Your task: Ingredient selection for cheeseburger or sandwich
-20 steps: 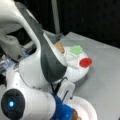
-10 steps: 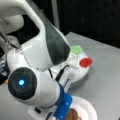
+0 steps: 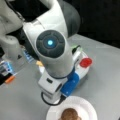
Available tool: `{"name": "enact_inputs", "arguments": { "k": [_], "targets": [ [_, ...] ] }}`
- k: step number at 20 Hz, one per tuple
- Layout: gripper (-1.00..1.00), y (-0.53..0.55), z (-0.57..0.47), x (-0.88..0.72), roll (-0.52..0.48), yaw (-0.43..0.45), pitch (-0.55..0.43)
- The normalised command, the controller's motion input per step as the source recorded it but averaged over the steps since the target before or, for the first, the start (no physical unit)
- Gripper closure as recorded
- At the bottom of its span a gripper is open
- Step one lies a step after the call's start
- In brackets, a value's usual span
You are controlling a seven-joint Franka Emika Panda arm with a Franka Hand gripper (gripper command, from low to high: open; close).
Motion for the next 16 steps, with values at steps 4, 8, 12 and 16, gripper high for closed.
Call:
{"name": "enact_inputs", "arguments": {
  "k": [4, 8, 12, 16],
  "targets": [
    [-1.00, 0.54, 0.02, -0.80, -0.479, -0.178, -0.215],
    [-1.00, 0.38, -0.04, -0.70, -0.435, -0.117, -0.281],
    [-1.00, 0.26, -0.10, -0.55, -0.290, -0.073, -0.289],
    [-1.00, 0.16, -0.14, -0.38, -0.178, -0.024, -0.256]
  ]
}}
